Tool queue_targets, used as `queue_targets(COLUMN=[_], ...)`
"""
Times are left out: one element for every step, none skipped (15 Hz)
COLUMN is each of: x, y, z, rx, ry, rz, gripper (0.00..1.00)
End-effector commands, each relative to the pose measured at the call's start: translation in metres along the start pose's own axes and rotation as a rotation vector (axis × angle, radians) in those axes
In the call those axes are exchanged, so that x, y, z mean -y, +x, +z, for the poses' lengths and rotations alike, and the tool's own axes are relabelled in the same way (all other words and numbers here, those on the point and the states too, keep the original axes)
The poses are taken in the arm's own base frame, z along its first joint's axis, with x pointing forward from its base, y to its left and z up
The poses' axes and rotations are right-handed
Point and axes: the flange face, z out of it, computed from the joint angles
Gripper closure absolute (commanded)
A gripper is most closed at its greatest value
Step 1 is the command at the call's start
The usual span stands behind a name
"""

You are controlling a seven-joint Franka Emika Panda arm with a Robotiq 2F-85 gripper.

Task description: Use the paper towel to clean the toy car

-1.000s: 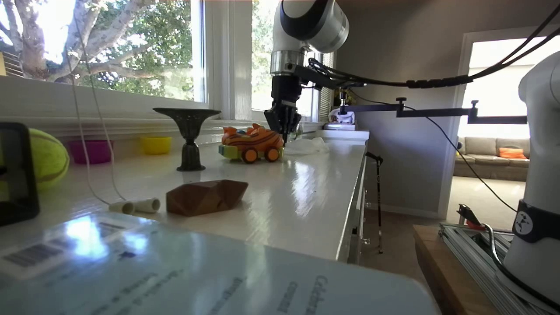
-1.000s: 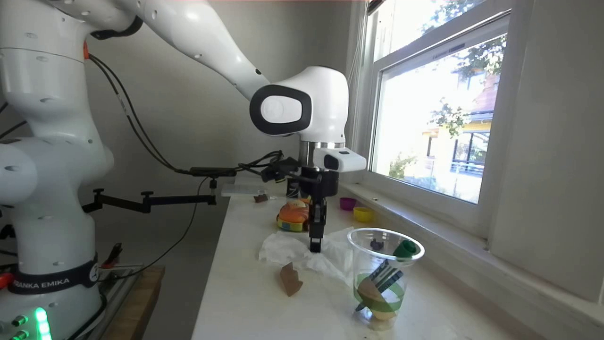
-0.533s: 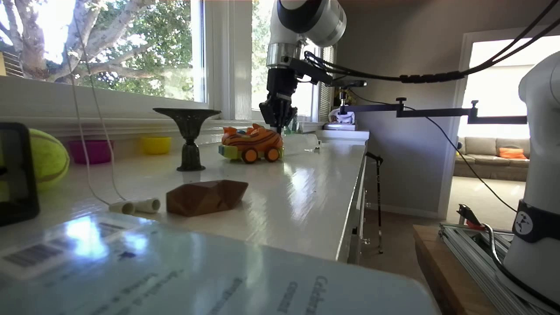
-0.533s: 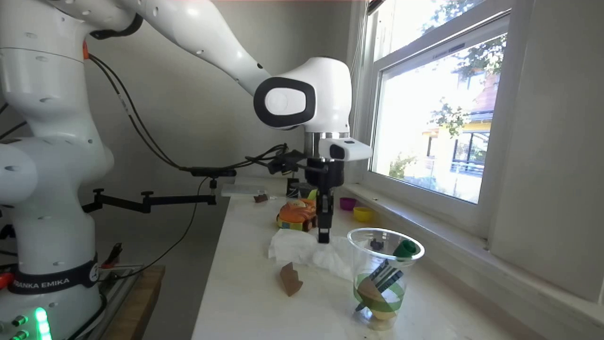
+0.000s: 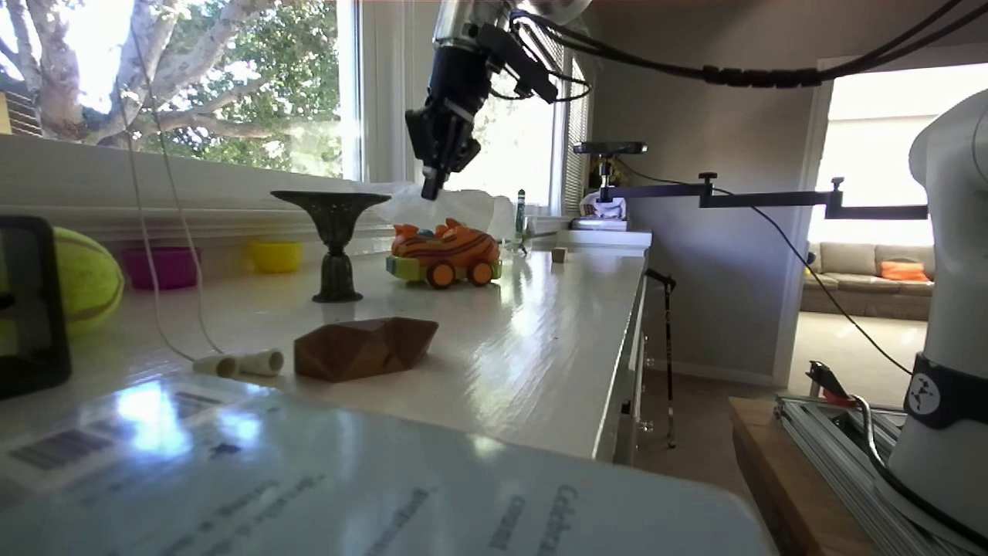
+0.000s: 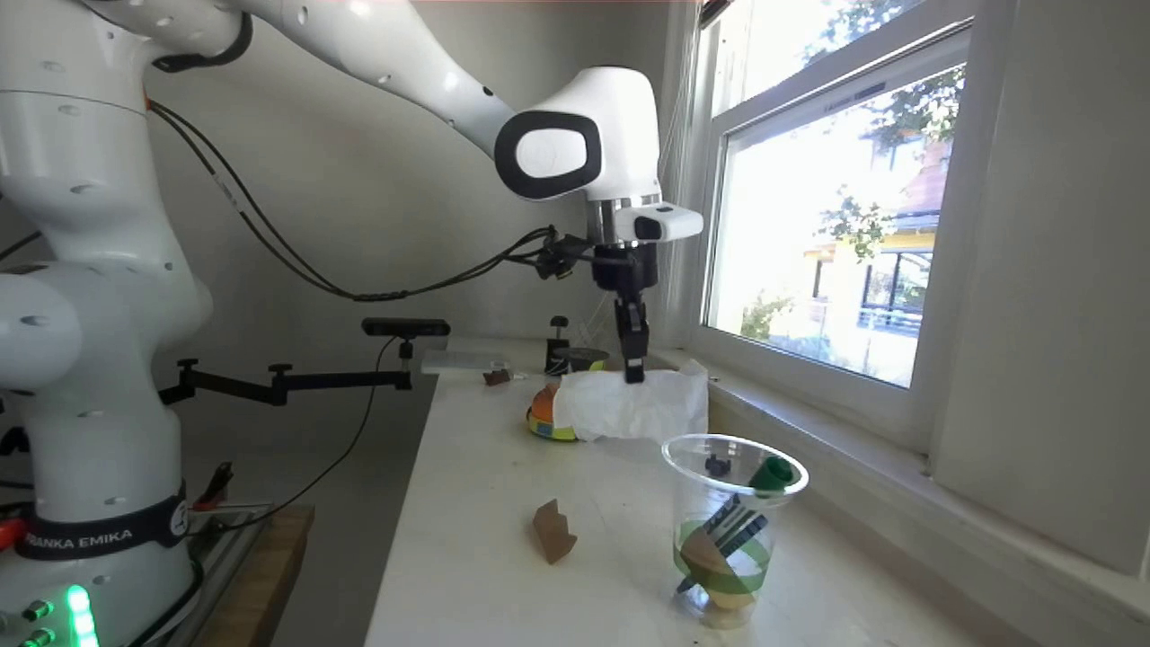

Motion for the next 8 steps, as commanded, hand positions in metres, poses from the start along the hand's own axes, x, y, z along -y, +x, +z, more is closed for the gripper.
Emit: queue_targets(x=[0.040, 0.050, 0.057, 0.061, 0.063, 0.060, 0.054, 0.046], y=[-0.011, -0.017, -0.024, -0.032, -0.037, -0.043, -0.049, -0.055], z=[-0.032, -0.036, -0.041, -0.042, -0.045, -0.046, -0.046, -0.046], rx=[-0.022, -0.016, -0.004, 0.019, 0.040, 0.065, 0.090, 0.116], ry=[0.097, 0.117, 0.133, 0.142, 0.141, 0.135, 0.122, 0.110], rz=[-0.071, -0.091, -0.110, -0.120, -0.125, -0.125, -0.115, -0.104], gripper=[1.00, 1.00, 1.00, 1.00, 1.00, 1.00, 1.00, 1.00])
